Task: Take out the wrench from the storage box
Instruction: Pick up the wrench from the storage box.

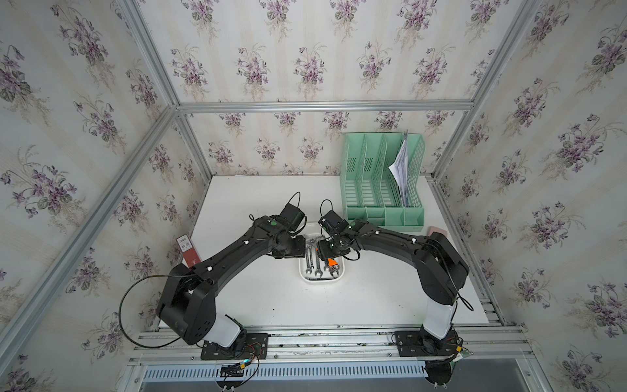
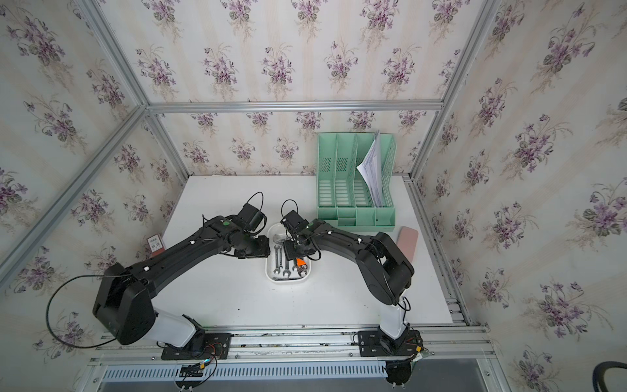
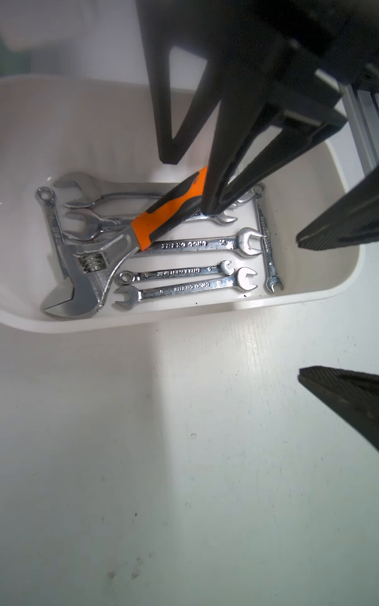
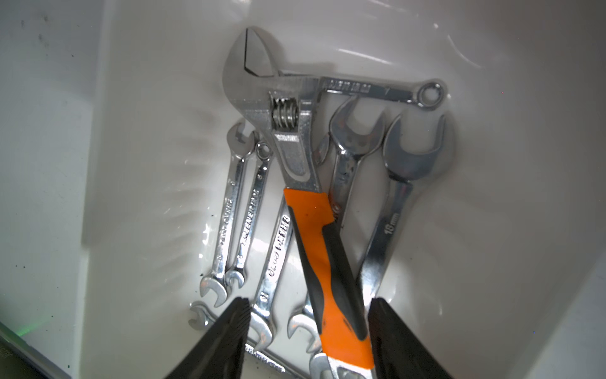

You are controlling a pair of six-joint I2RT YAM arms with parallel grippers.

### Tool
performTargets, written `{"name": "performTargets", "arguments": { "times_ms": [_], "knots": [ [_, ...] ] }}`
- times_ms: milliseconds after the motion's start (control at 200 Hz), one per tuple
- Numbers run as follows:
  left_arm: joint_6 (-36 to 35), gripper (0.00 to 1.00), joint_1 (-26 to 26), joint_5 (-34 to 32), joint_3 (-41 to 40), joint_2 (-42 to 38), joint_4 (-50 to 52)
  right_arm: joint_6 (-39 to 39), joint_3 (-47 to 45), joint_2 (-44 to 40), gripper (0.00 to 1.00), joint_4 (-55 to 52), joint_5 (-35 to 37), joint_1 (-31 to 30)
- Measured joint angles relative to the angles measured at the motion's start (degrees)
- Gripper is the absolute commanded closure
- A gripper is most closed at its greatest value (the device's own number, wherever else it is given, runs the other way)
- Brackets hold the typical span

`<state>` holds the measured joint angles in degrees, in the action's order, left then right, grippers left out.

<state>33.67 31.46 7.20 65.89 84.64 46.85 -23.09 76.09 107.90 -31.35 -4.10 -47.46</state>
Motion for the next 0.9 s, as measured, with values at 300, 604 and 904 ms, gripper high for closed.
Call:
{"name": "performTargets", "arguments": {
  "times_ms": [300, 604, 904],
  "knots": [
    [-2.84, 0.21, -2.16, 0.35, 1.42, -5.51, 0.87, 2.56, 3.48, 4.07, 0.38, -1.86, 1.77, -0.17],
    [-3.15, 0.17, -3.74, 0.02, 1.95, -9.03, 0.28, 3.65, 5.86, 7.54, 0.49, -3.23, 2.84, -0.48],
    [-3.28, 0.16, -5.14, -0.24, 1.75, -10.27, 0.2, 5.25, 8.0, 10.45, 0.71, -5.49, 4.48, -0.96]
  ]
}}
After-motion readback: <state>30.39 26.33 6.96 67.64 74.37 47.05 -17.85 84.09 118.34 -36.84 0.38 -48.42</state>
